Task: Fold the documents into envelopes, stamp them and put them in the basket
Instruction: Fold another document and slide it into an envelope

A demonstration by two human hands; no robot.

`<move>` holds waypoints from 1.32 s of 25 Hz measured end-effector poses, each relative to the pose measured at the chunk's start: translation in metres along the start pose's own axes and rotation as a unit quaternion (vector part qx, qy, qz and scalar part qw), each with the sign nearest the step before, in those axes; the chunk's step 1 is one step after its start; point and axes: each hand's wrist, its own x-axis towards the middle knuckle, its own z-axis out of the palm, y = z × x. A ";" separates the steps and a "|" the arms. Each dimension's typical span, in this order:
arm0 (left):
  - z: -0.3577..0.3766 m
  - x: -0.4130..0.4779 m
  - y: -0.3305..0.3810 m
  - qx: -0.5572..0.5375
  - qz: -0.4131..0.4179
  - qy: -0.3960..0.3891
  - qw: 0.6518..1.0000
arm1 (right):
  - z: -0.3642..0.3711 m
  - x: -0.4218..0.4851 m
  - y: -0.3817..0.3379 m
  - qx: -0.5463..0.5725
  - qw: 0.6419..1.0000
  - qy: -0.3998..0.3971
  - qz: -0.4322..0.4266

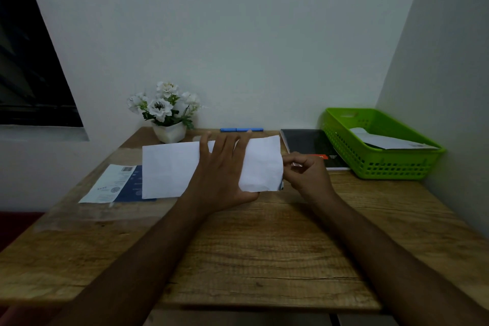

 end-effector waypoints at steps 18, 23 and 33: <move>0.002 0.001 0.004 -0.033 0.017 0.168 0.985 | -0.003 0.002 0.003 0.142 0.989 0.047 0.006; -0.002 -0.001 0.017 -0.167 0.005 0.188 0.968 | -0.003 0.003 0.002 0.190 0.971 0.134 -0.045; 0.002 0.000 0.021 -0.693 -0.131 0.050 0.708 | 0.013 -0.010 0.008 -0.033 0.970 0.001 -0.243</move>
